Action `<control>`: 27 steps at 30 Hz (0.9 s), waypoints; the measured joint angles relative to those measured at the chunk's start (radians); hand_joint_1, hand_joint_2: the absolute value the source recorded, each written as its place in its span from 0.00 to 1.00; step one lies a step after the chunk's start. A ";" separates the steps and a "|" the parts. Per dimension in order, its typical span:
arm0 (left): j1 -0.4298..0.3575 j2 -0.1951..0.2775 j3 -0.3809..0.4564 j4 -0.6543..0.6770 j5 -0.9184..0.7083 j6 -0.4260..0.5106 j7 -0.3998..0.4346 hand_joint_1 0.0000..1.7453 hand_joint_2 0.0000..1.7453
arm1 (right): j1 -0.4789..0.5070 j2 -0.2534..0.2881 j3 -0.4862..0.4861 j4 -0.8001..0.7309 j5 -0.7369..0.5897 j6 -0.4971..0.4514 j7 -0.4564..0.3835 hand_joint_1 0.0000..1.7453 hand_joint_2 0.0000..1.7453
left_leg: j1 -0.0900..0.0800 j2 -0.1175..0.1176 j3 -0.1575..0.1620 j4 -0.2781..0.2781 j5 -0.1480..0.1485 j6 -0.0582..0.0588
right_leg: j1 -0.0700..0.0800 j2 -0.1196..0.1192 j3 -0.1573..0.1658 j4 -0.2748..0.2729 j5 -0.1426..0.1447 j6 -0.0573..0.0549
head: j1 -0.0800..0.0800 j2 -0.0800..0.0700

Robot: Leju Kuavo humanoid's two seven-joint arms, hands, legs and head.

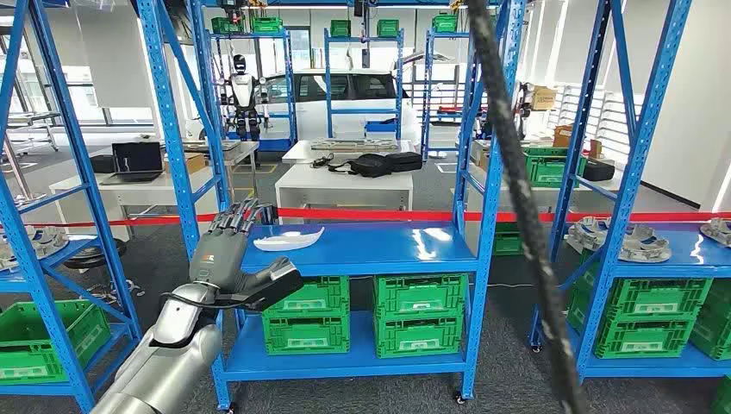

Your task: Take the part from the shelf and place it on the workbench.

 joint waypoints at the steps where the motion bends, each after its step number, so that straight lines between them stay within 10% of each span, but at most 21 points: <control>1: 0.000 0.000 0.000 0.000 0.002 0.000 0.000 0.00 0.00 | 0.000 0.000 0.000 0.000 0.000 0.000 0.002 0.00 0.00 | 0.001 0.000 -0.003 -0.003 0.001 0.004 | 0.000 0.000 -0.001 0.004 0.005 0.003 | 0.000 0.000; 3: -0.001 0.000 -0.001 0.000 0.006 0.000 0.001 0.00 0.00 | 0.000 0.001 0.000 0.000 0.000 -0.001 0.003 0.00 0.00 | 0.005 0.002 0.002 -0.012 0.003 0.012 | 0.001 0.000 -0.019 0.038 -0.002 0.008 | 0.001 0.000; 7: 0.004 -0.004 -0.008 0.007 0.013 -0.002 0.007 0.00 0.00 | 0.004 0.002 0.000 0.001 0.001 -0.003 0.005 0.00 0.00 | 0.014 0.007 0.016 -0.020 -0.002 0.017 | -0.008 0.000 -0.187 0.276 -0.058 0.023 | 0.003 0.000; 10: 0.005 -0.003 -0.009 0.009 0.013 -0.004 0.012 0.00 0.00 | 0.004 0.003 0.000 0.003 0.006 -0.003 0.006 0.00 0.00 | 0.019 0.008 0.025 -0.012 -0.019 -0.001 | -0.015 -0.008 -0.130 0.092 0.048 0.030 | 0.004 0.000; 16: 0.007 0.010 -0.013 0.008 0.013 -0.008 0.008 0.00 0.00 | 0.005 0.008 0.000 0.006 0.015 -0.003 0.014 0.00 0.00 | 0.018 0.004 0.012 0.040 -0.030 -0.039 | -0.009 -0.009 -0.087 0.033 0.036 -0.022 | -0.001 0.000; 20: 0.010 0.023 -0.015 0.010 0.013 -0.008 0.006 0.00 0.00 | 0.001 0.008 0.000 0.006 0.018 -0.003 0.014 0.00 0.00 | 0.021 -0.013 -0.156 0.270 -0.078 -0.047 | -0.009 0.006 -0.042 0.029 0.002 -0.039 | -0.004 0.000; 22: 0.015 0.027 -0.015 0.013 0.014 -0.008 0.007 0.00 0.00 | 0.002 0.008 0.000 0.006 0.021 -0.002 0.014 0.00 0.00 | 0.020 -0.015 -0.209 0.288 -0.096 -0.044 | -0.007 0.013 -0.015 0.029 -0.019 -0.040 | -0.004 0.000; 27: 0.016 0.035 -0.016 0.015 0.015 -0.008 0.008 0.00 0.00 | 0.002 0.009 0.000 0.006 0.021 0.001 0.007 0.00 0.00 | 0.003 -0.022 -0.165 0.024 0.119 -0.015 | -0.005 0.027 0.048 0.021 -0.074 -0.026 | -0.005 0.000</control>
